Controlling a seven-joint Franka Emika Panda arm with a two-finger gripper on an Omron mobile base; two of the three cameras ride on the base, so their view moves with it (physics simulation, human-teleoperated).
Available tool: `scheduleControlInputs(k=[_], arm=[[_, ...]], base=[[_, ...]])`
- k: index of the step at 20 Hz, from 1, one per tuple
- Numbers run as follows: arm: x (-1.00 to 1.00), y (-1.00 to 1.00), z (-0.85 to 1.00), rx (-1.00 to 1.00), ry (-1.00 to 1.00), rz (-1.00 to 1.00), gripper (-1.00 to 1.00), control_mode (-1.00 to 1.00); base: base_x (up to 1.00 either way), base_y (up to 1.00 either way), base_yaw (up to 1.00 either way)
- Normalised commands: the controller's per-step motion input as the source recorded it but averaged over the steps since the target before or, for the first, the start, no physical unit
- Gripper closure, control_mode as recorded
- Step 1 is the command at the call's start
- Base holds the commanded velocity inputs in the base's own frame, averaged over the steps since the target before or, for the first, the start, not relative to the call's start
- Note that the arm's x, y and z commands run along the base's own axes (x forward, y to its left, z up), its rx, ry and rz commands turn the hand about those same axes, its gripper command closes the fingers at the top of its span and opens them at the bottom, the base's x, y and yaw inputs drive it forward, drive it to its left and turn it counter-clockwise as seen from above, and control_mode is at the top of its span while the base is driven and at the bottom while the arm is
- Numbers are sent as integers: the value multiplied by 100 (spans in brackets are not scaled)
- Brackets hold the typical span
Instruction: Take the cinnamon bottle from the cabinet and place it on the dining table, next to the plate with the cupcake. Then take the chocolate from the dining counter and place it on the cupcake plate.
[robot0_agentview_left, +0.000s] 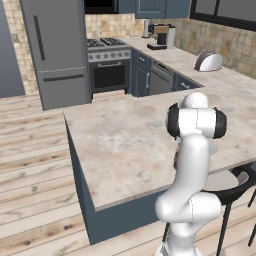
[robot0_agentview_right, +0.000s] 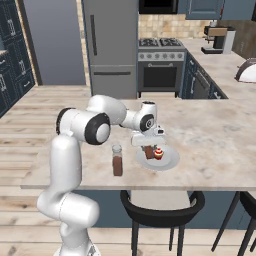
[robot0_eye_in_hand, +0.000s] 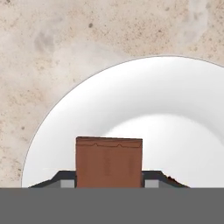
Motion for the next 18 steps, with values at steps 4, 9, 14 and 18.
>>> scheduleControlInputs(k=[4, 9, 14, 18], arm=[[0, 0, 0, 0, 0, 0, -100, -100], [0, 9, 10, 0, 0, 0, -100, -100], [-11, 46, 74, -5, -5, 0, -100, -100], [-1, 75, 100, -11, -10, 0, -100, -100]], base=[[0, 0, 0], [0, 0, 0], [0, 0, 0], [0, 0, 0]])
